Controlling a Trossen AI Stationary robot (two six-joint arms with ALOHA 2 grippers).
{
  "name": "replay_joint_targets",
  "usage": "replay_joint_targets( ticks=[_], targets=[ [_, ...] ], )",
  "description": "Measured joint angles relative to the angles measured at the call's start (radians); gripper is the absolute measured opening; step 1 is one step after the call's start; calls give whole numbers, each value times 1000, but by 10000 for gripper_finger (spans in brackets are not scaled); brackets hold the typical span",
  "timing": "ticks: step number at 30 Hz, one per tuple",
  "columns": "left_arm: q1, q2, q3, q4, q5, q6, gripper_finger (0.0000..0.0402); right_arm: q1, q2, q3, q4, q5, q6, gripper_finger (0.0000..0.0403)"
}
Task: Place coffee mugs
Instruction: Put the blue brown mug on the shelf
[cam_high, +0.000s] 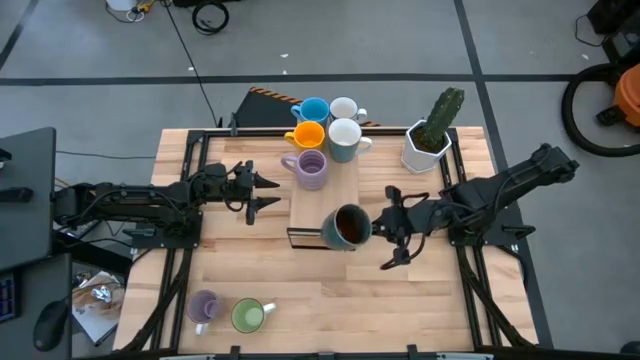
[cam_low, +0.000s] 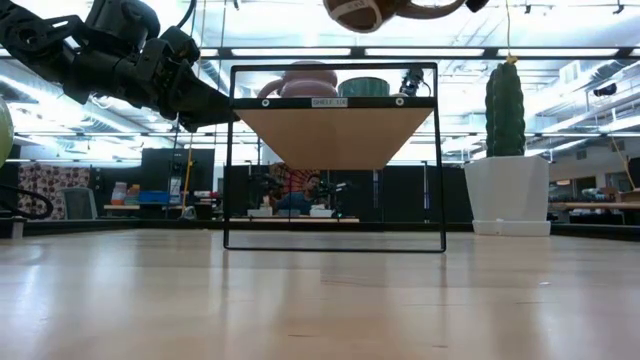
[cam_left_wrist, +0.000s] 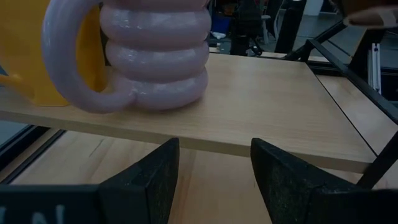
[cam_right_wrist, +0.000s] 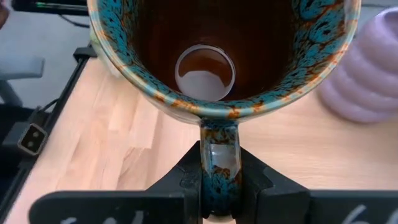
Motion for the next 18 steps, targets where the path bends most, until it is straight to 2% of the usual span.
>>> replay_joint_targets(
  ticks=[9, 18],
  targets=[
    [0, 0, 0, 0, 0, -1, 205, -23, -61, 0, -16, 25, -33, 53],
    [0, 0, 0, 0, 0, -1, 205, -103, -92, 0, -101, 41, -53, 53]
  ],
)
